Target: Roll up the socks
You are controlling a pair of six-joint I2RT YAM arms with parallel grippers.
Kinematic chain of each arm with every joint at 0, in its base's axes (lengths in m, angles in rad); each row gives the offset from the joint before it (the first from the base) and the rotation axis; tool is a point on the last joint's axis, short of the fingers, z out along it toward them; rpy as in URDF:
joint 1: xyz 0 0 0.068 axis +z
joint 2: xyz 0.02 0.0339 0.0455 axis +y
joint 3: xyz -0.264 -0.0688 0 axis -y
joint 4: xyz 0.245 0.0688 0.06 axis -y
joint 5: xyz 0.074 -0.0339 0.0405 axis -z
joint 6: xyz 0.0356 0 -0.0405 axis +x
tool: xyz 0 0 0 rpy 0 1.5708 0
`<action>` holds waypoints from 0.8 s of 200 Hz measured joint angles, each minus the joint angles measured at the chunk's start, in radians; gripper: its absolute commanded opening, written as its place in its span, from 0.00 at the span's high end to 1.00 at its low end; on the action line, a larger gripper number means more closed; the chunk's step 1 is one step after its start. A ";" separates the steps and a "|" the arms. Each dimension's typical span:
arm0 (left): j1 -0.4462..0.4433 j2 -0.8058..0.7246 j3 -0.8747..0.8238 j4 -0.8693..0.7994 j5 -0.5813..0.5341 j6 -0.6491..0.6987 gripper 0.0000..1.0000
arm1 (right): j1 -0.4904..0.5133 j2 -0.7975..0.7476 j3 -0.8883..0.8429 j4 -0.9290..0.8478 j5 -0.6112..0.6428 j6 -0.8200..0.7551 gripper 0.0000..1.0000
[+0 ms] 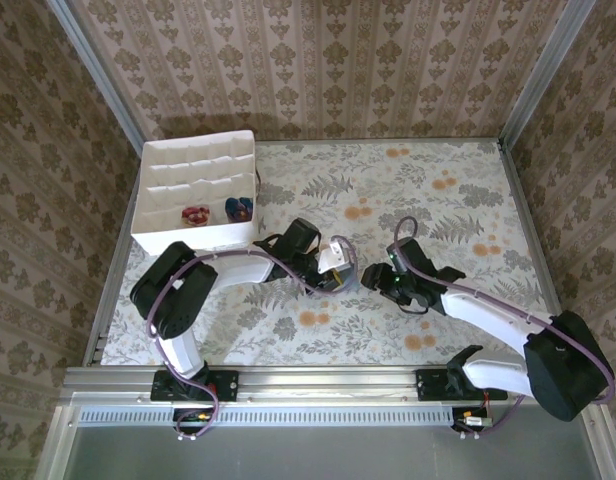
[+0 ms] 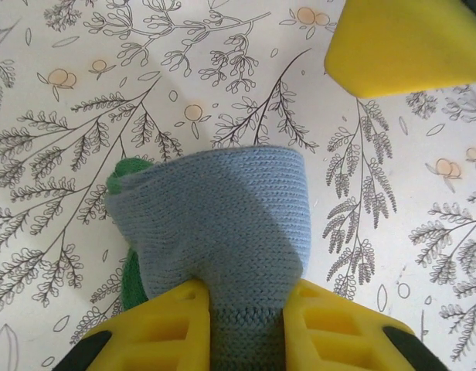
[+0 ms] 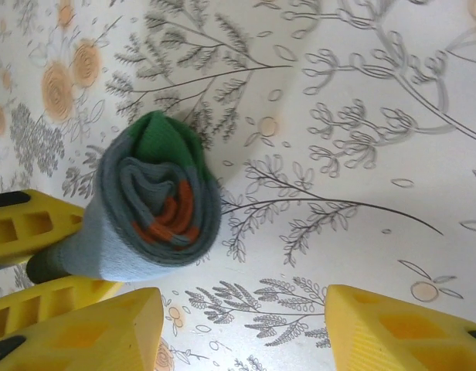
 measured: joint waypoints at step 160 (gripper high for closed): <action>0.131 0.098 0.037 0.010 0.274 -0.279 0.94 | 0.089 0.251 0.040 0.300 0.006 0.229 0.38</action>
